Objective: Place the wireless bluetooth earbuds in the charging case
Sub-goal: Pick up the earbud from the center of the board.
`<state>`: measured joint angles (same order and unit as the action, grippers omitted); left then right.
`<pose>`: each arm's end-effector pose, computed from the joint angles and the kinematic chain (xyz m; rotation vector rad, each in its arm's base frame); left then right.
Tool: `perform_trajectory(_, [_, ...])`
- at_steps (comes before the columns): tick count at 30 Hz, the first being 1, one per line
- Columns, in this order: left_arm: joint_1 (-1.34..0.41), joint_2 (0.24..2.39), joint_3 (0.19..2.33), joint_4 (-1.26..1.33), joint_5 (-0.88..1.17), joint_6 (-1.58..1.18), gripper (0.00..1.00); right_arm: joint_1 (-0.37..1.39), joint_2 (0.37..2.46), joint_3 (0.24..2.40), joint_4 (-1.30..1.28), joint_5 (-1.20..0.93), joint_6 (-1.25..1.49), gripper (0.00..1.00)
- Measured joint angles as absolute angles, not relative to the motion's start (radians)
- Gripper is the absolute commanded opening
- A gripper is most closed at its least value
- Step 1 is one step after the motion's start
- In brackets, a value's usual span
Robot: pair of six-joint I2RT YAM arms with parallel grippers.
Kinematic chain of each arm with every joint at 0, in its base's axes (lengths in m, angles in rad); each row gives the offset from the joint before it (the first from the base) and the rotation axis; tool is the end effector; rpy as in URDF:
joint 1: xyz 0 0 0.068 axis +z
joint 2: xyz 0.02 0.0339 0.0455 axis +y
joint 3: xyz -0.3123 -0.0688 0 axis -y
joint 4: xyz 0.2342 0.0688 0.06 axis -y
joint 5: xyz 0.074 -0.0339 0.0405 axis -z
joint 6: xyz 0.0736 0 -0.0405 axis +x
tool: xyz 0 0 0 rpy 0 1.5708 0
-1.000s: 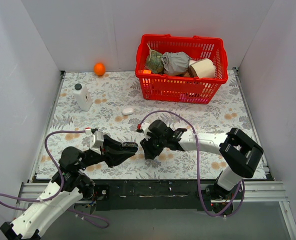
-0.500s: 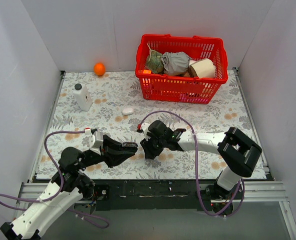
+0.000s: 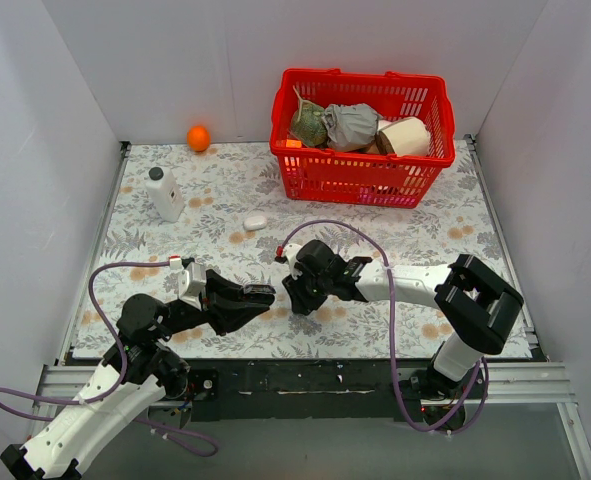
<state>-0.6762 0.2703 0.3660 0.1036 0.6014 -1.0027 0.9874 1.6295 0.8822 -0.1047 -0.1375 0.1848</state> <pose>0.0351 -0.0816 0.3057 0.3306 1.6391 -1.7462 0.1831 0.2957 0.1995 -1.0501 2.3070 0.6719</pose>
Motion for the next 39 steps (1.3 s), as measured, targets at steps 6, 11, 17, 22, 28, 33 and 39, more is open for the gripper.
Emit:
perform_trajectory(6, [-0.676, 0.270, 0.366, 0.104, 0.601, -1.003, 0.00, 0.985, 1.628, 0.882, -0.106, -0.113, 0.188, 0.39])
perform_trajectory(11, [-0.676, 0.270, 0.366, 0.104, 0.601, -1.003, 0.00, 0.978, 1.624, 0.882, -0.117, -0.074, 0.187, 0.36])
perform_trajectory(17, [-0.676, 0.270, 0.366, 0.104, 0.601, -1.003, 0.00, 0.974, 1.624, 0.880, -0.142, -0.033, 0.184, 0.29])
perform_trajectory(22, [-0.676, 0.270, 0.366, 0.104, 0.601, -1.003, 0.00, 0.974, 1.624, 0.879, -0.160, -0.022, 0.184, 0.27])
perform_trajectory(28, [-0.676, 0.271, 0.366, 0.104, 0.601, -1.003, 0.00, 0.974, 1.624, 0.879, -0.161, -0.021, 0.184, 0.18])
perform_trajectory(33, [-0.676, 0.271, 0.366, 0.105, 0.602, -1.003, 0.00, 0.973, 1.623, 0.879, -0.161, -0.021, 0.184, 0.01])
perform_trajectory(39, [-0.676, 0.271, 0.365, 0.105, 0.602, -1.003, 0.00, 0.971, 1.620, 0.879, -0.163, -0.021, 0.185, 0.01])
